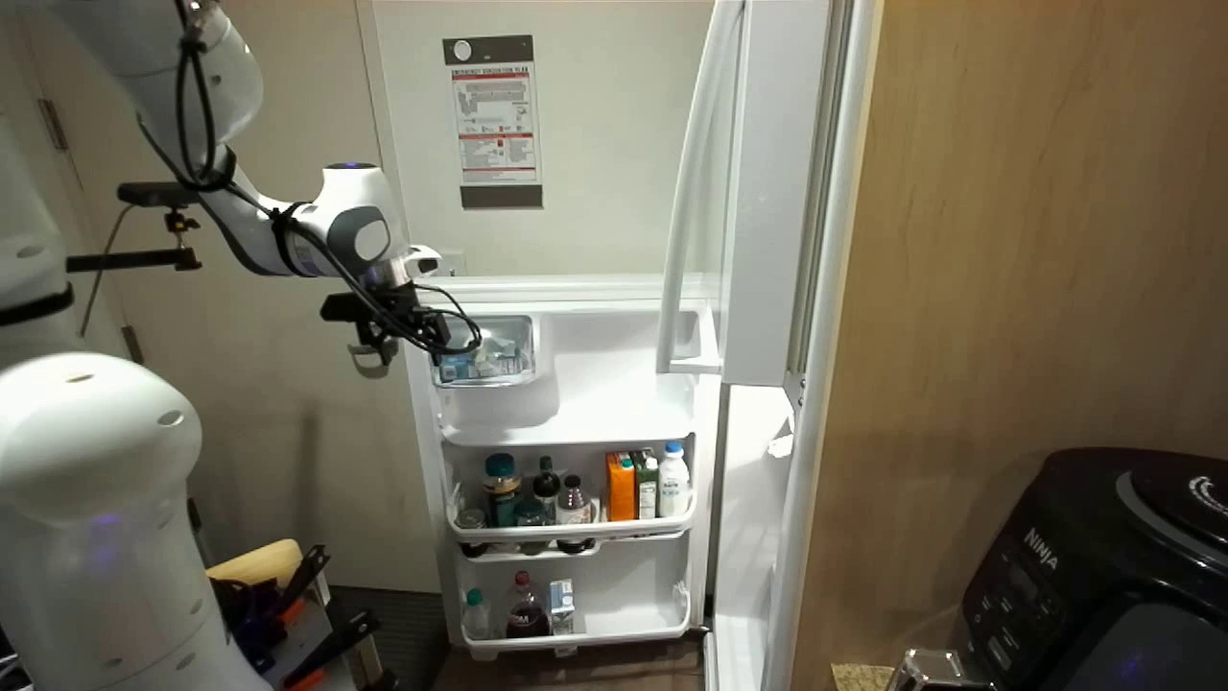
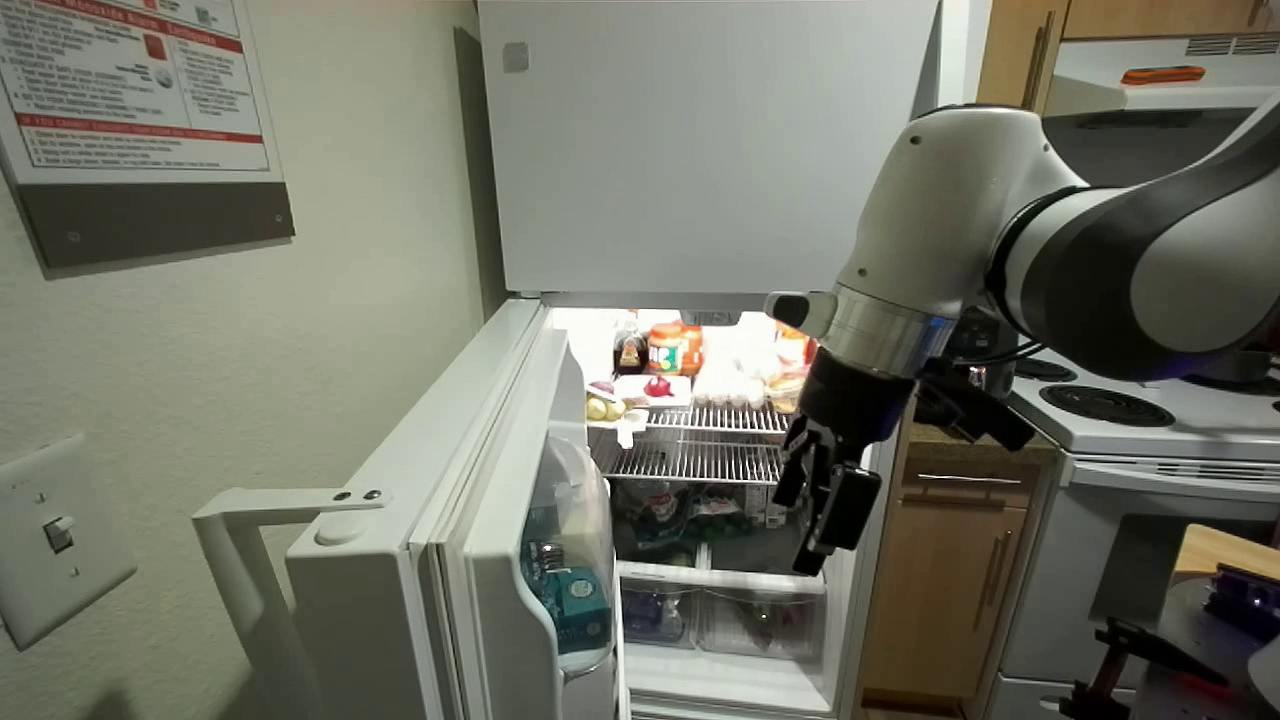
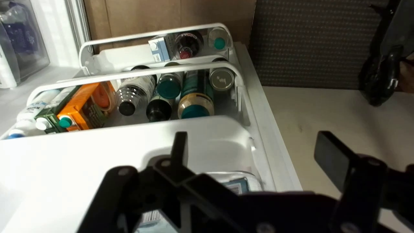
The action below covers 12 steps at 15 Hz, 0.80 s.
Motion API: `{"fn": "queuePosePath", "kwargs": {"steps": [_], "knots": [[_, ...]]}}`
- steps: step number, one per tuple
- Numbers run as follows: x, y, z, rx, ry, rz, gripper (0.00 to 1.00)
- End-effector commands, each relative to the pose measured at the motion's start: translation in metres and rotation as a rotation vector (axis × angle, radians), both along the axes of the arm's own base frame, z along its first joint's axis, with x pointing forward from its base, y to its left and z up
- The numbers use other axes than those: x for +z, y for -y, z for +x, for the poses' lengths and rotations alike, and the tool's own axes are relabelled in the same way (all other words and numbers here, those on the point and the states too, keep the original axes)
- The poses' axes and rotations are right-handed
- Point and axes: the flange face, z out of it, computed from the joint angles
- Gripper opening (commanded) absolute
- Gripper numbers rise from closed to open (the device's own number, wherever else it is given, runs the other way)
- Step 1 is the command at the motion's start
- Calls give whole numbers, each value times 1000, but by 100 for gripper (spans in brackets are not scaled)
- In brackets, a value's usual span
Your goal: Close the bottom door on the upright fridge
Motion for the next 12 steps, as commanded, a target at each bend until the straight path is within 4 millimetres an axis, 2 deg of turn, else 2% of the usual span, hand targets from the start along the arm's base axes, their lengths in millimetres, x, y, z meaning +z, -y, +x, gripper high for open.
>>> {"fn": "queuePosePath", "kwargs": {"steps": [1,6,11,12], "knots": [[4,-37,25,43,27,49,100],[11,-79,62,98,39,95,100],[5,-107,94,129,35,122,100],[9,-98,82,89,33,121,100]]}}
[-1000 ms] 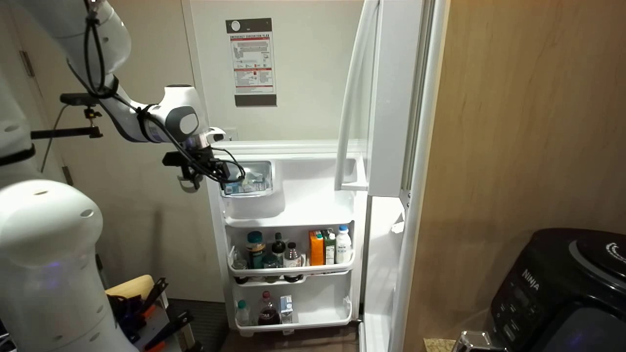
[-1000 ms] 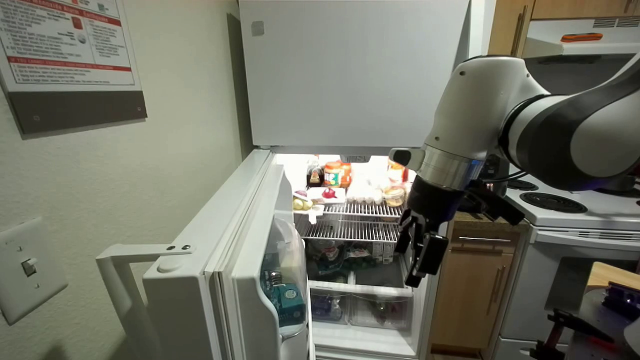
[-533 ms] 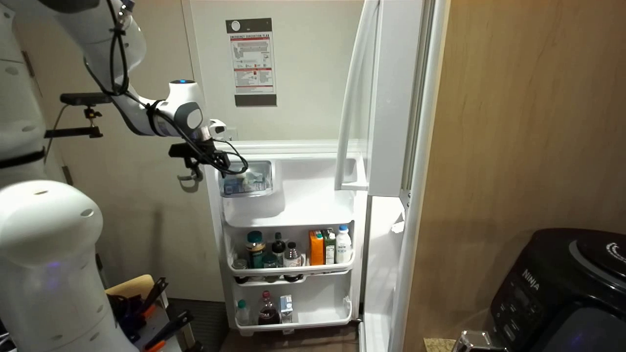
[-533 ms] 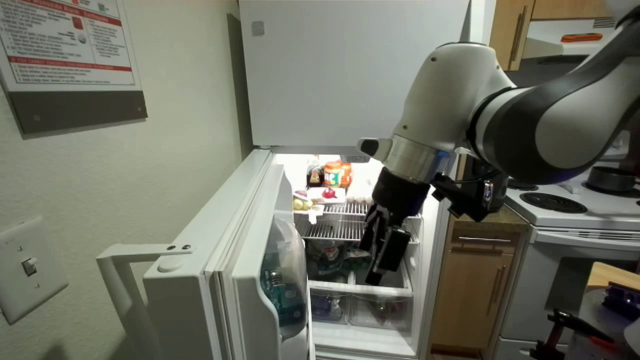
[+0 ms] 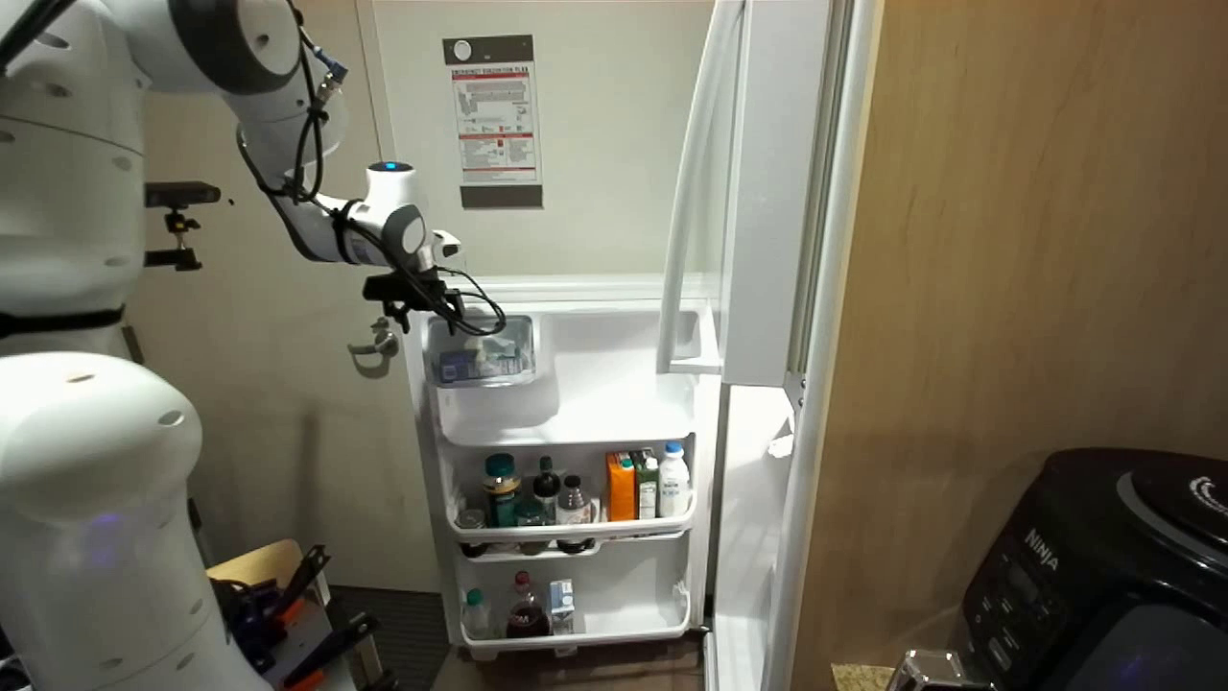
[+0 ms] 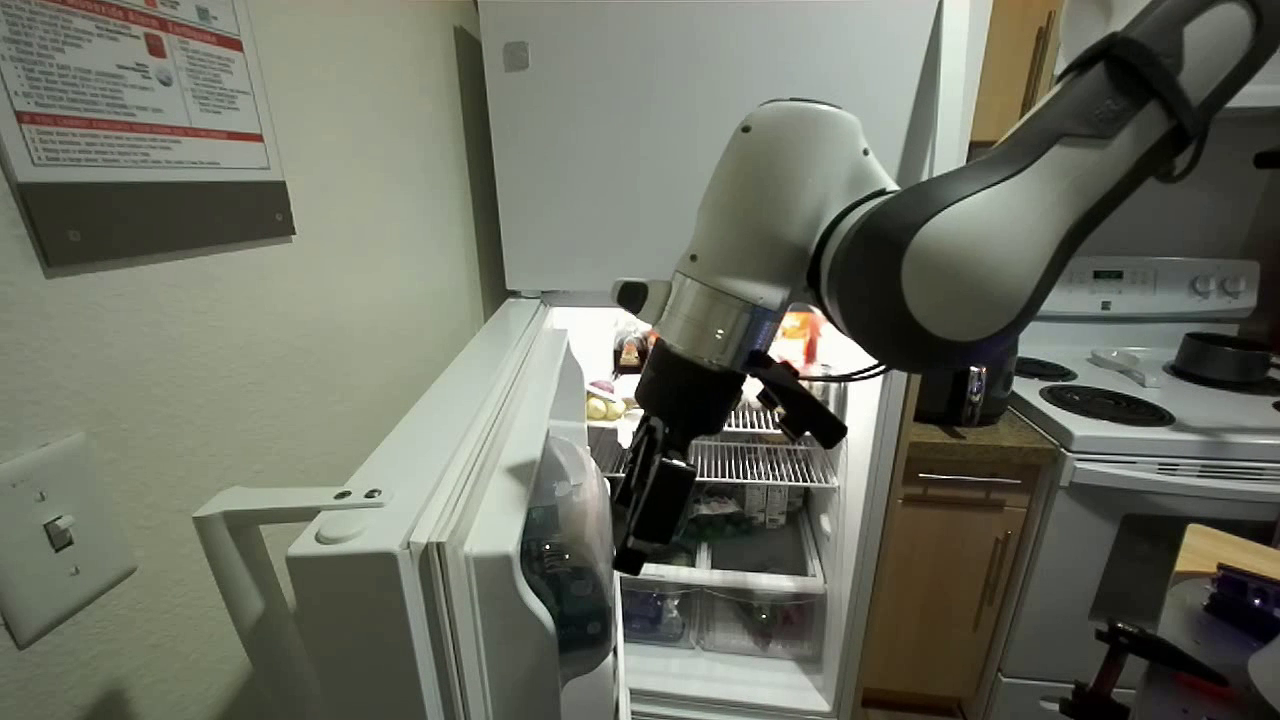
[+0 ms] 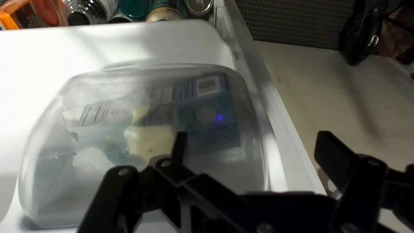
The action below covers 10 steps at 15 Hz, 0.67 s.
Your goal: Close the bottom door on the upright fridge
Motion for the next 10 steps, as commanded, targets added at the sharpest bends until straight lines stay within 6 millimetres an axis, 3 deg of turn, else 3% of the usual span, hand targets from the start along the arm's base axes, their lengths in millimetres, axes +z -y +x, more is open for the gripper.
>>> {"fn": "queuePosePath", "kwargs": {"steps": [1,6,10], "knots": [[-2,-5,6,3,-2,5,100],[-5,-11,13,8,-6,13,100],[6,-13,1,39,-3,13,100]]}}
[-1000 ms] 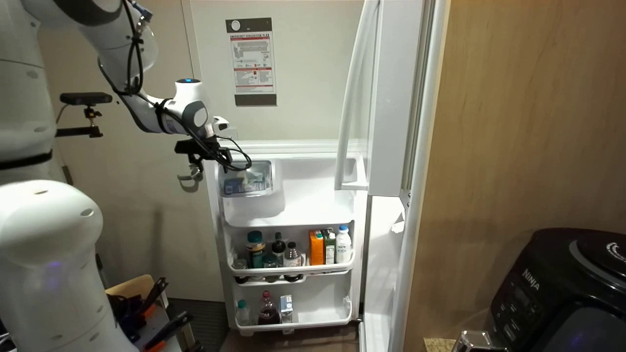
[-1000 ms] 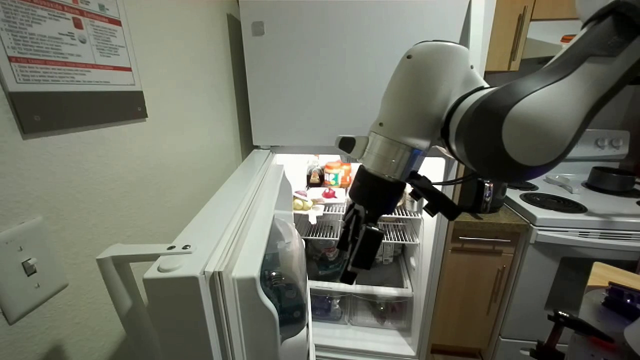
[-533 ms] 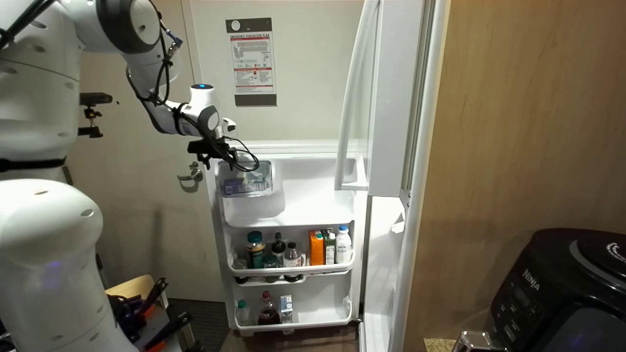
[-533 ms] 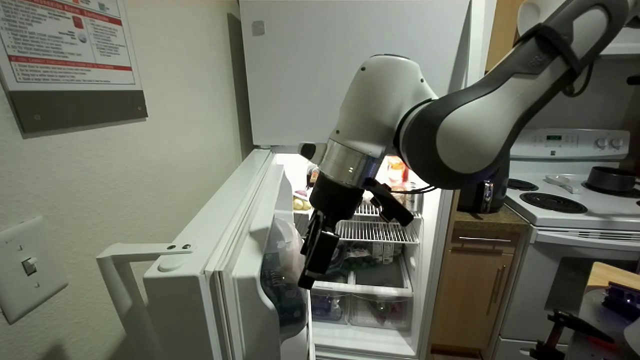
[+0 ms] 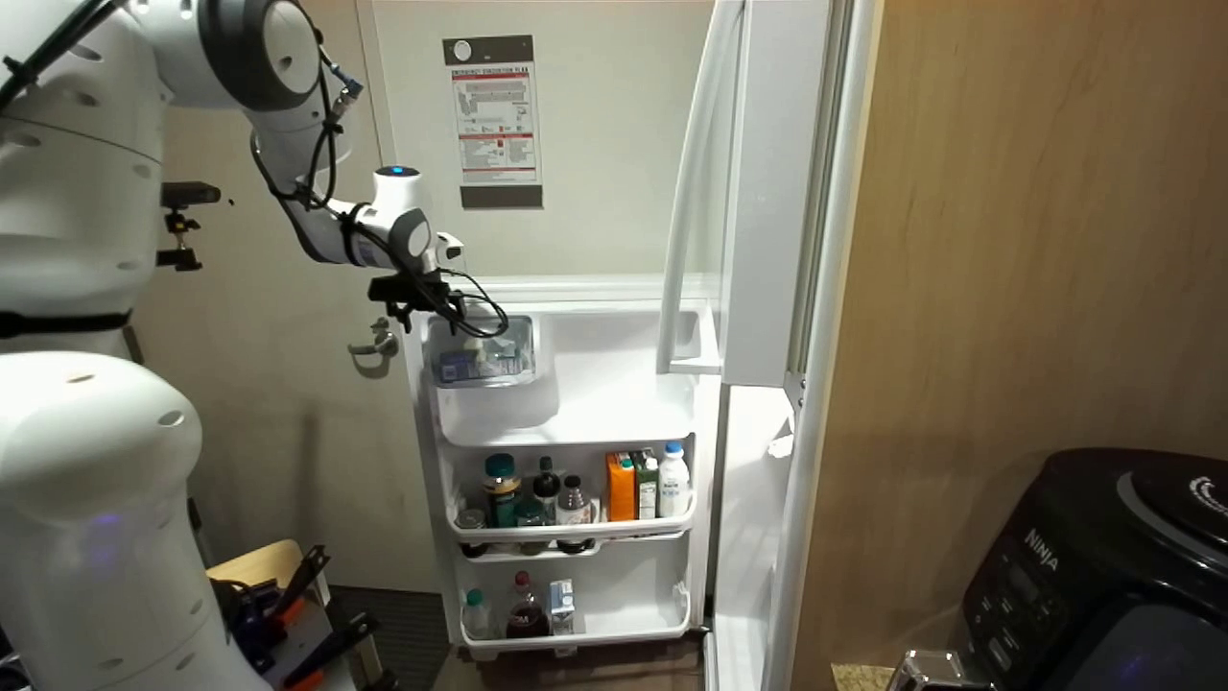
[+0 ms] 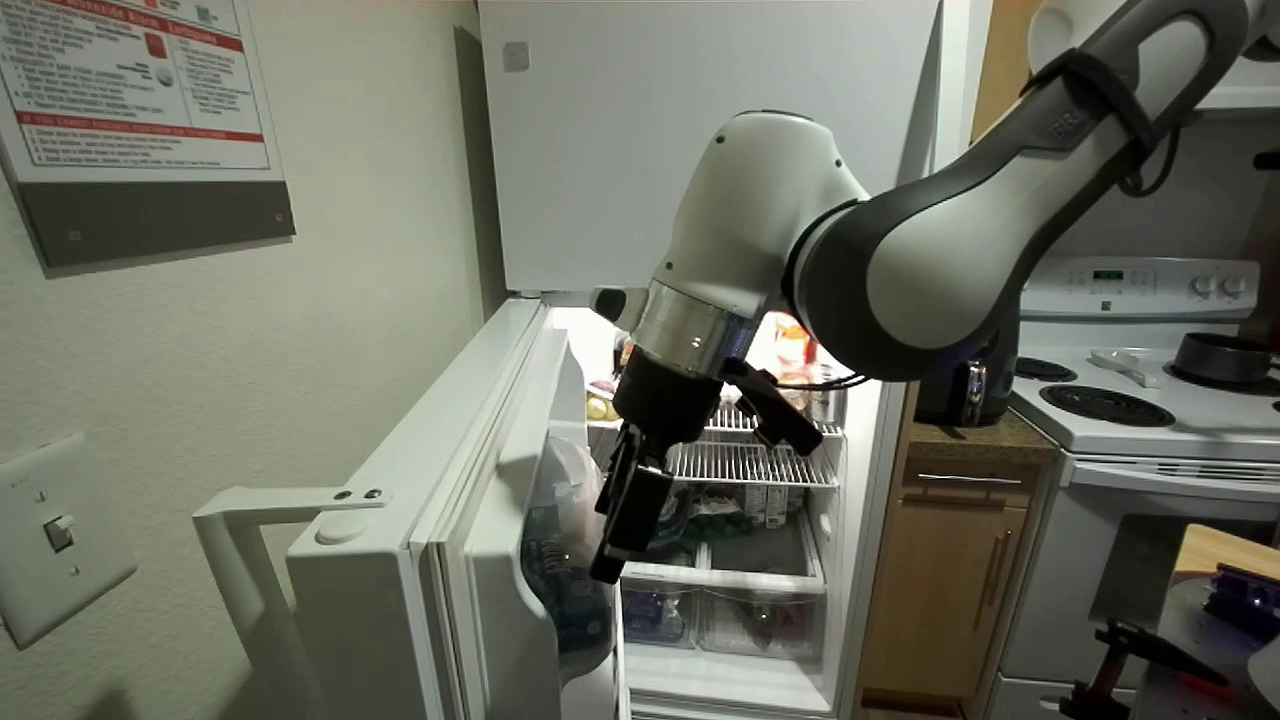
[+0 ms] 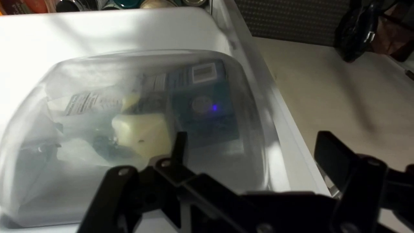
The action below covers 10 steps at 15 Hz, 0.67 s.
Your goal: Close the bottom door on the upright fridge
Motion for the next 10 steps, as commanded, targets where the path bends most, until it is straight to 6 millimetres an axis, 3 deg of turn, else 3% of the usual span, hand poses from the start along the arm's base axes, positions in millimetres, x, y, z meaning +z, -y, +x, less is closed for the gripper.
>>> {"fn": "queuePosePath", "kwargs": {"steps": [1,5,10], "knots": [[14,-2,-12,32,3,-1,100],[42,-8,-23,58,-1,9,100],[85,-18,-16,49,13,41,100]]}}
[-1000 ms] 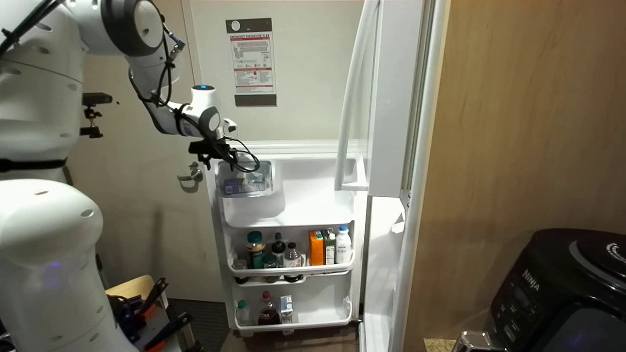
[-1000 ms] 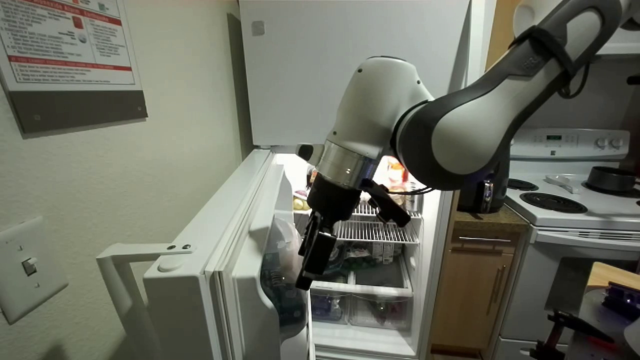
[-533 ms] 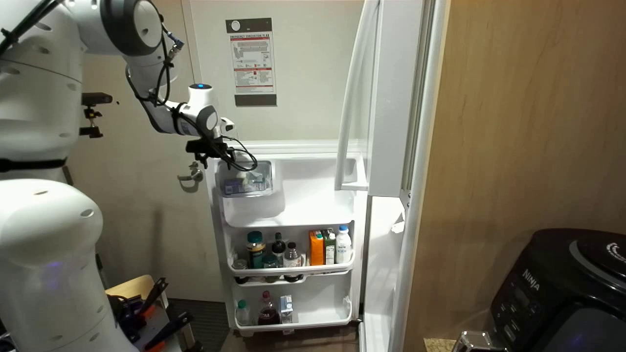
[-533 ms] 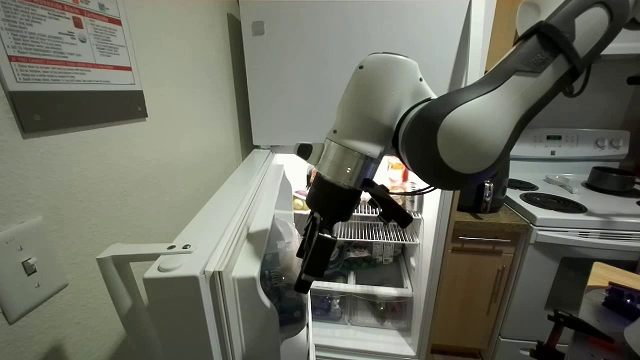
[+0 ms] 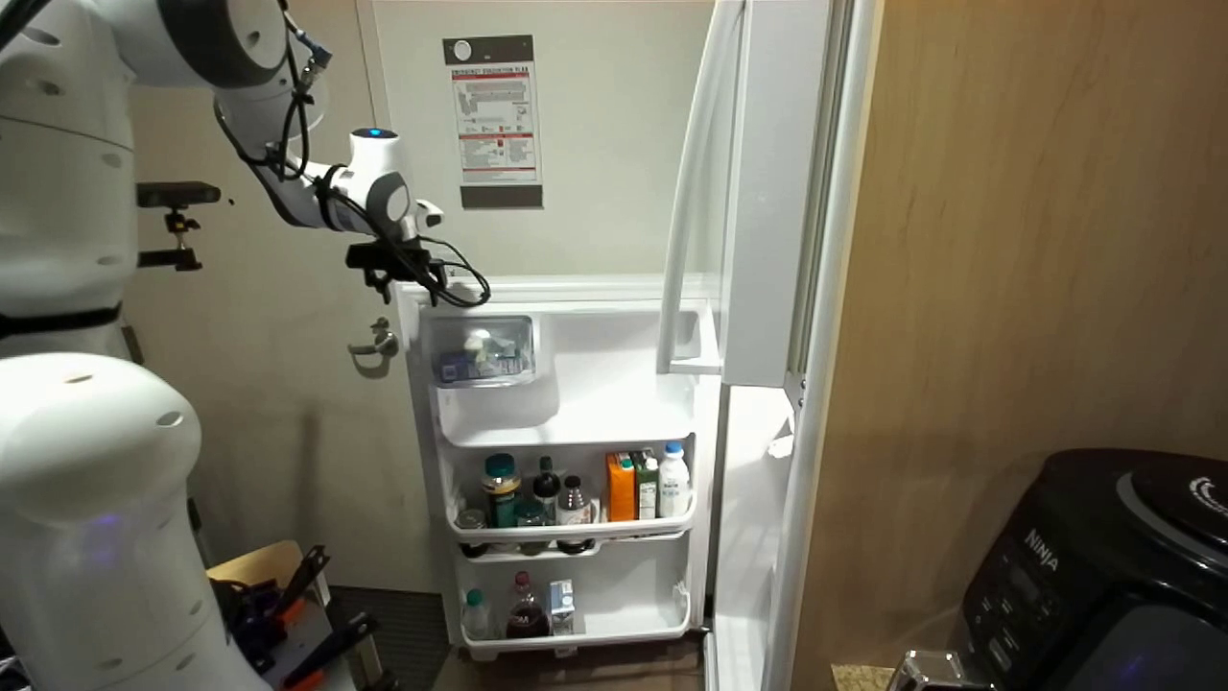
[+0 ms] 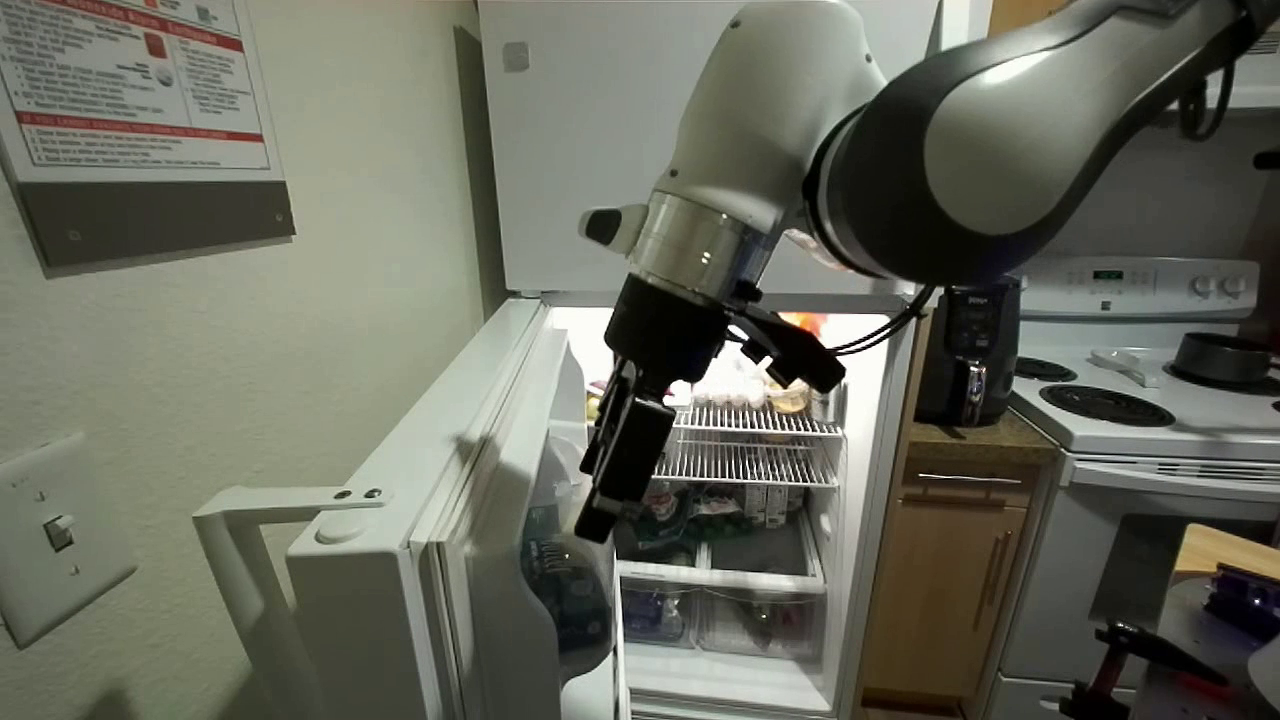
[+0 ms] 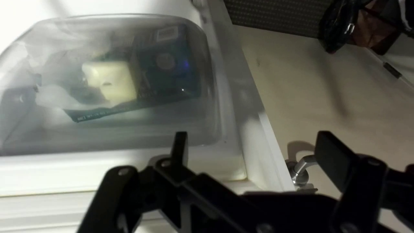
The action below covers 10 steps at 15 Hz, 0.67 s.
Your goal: Close the bottom door on the upright fridge
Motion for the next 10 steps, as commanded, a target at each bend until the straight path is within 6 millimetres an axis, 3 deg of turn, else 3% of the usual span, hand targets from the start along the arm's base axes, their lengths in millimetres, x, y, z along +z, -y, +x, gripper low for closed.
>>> {"fn": "queuePosePath", "kwargs": {"steps": [1,10], "knots": [[30,0,7,14,6,24,100],[79,-33,20,-3,46,155,100]]}}
